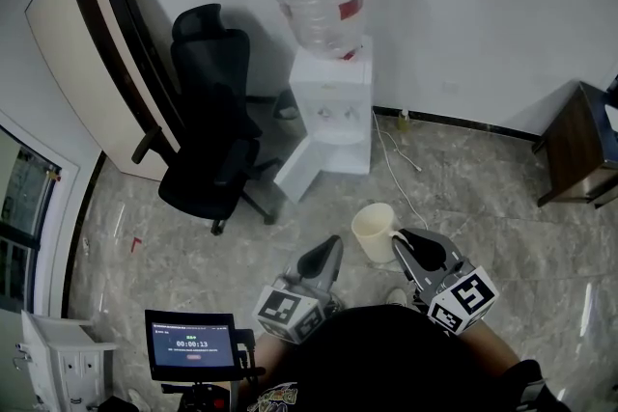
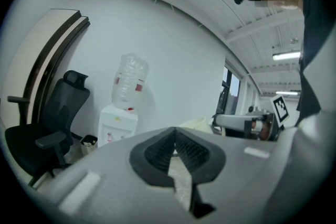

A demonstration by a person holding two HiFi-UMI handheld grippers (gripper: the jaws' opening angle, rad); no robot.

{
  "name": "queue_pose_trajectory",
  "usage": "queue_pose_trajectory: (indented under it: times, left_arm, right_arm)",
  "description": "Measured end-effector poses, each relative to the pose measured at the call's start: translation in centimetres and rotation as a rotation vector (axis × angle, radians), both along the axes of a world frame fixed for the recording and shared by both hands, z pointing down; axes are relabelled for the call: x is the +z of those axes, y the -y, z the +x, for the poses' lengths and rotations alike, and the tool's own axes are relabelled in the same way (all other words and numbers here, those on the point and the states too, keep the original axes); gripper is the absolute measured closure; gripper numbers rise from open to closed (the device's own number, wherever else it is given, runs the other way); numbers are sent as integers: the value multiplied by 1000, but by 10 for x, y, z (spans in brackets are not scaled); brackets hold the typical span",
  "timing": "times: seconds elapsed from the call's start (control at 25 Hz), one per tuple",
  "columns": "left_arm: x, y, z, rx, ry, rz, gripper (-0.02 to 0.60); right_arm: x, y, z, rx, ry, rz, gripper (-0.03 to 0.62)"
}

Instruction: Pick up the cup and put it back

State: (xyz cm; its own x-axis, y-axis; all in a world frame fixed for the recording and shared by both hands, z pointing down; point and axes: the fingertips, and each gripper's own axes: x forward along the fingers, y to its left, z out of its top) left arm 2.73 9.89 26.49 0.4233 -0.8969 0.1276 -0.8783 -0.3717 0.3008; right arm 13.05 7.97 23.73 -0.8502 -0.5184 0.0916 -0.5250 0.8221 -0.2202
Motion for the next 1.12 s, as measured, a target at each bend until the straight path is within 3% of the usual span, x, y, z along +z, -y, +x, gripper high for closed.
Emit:
queue_pose_trajectory:
  times: [0.72,1.12]
  left_arm:
    - [-4,-8,39,77,-6,10,577]
    - [3,4,94,139,-26,-28,577]
  right_arm:
    - [-9,-15,37,63,10,21,542]
    - [-13,-1,109,188,16,21,540]
